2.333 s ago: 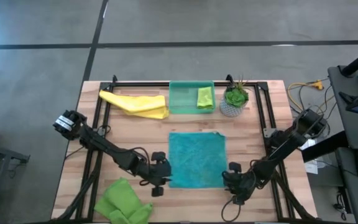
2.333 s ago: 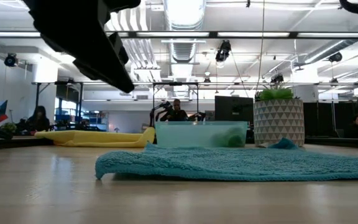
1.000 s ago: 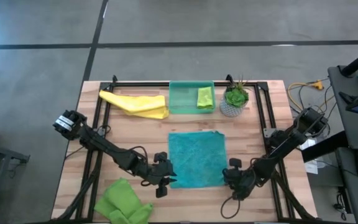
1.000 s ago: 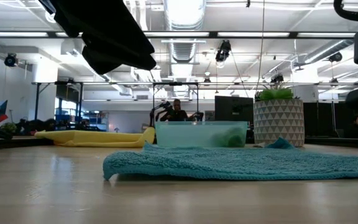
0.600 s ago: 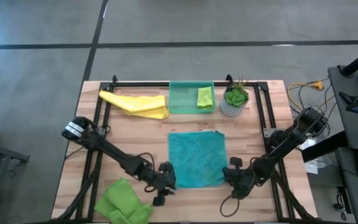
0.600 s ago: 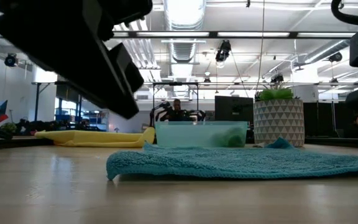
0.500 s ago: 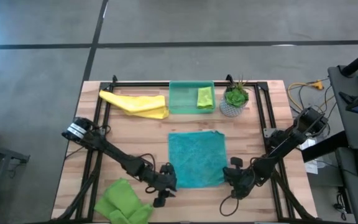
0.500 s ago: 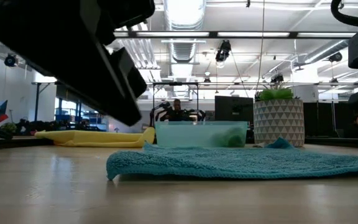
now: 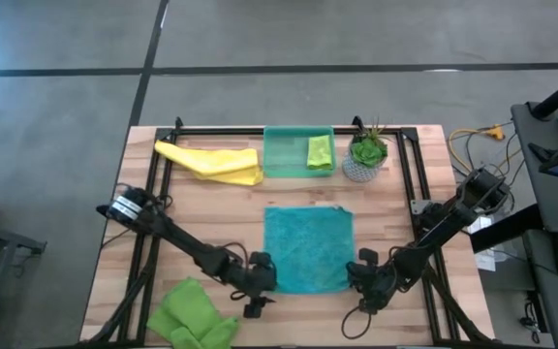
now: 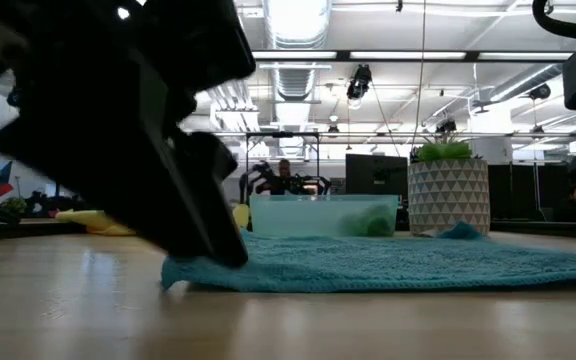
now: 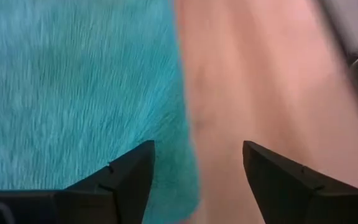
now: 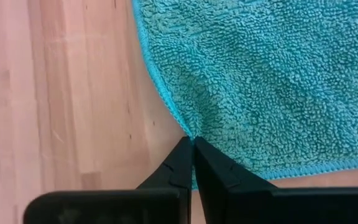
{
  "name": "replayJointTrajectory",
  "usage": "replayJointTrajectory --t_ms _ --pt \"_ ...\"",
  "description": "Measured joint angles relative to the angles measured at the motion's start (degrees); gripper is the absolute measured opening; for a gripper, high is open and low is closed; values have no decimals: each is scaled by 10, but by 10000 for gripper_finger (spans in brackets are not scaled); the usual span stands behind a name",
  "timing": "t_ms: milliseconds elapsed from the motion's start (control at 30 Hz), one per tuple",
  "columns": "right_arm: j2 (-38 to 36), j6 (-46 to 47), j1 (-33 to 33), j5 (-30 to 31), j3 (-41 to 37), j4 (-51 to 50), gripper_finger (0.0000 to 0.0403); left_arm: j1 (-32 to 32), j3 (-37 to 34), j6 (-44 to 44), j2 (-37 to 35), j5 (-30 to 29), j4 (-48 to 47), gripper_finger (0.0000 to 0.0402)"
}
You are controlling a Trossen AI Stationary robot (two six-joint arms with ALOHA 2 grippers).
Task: Fold microfiber towels
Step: Fold the blue microfiber cloth
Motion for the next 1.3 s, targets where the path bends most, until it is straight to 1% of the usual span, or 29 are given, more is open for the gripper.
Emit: replayJointTrajectory --t_ms 100,200,300,433,633,700,800,1000,1200,1300 --pt "0 6 0 0 0 1 9 0 12 -1 14 -4 -19 230" --pt "0 9 0 -6 0 5 9 0 23 -1 16 -21 -61 228" --pt "0 13 0 -11 0 6 9 0 22 -1 12 -46 -90 209" --pt "0 13 0 -15 0 6 9 0 27 -1 11 -53 -123 156" --pt "0 13 0 -21 1 8 9 -4 38 7 4 -49 -163 38" --pt "0 15 0 -22 1 8 9 -6 44 16 -3 -42 -167 11" --pt "-3 17 0 -27 1 9 9 -7 50 16 -25 -49 -169 9" --pt "-11 18 0 -56 7 16 9 -13 51 16 -73 -51 -163 2" --pt "-13 17 2 -88 30 19 9 -19 51 9 -84 13 -146 1" --pt "-13 18 2 -101 47 18 9 -26 51 -15 -82 25 -140 1"
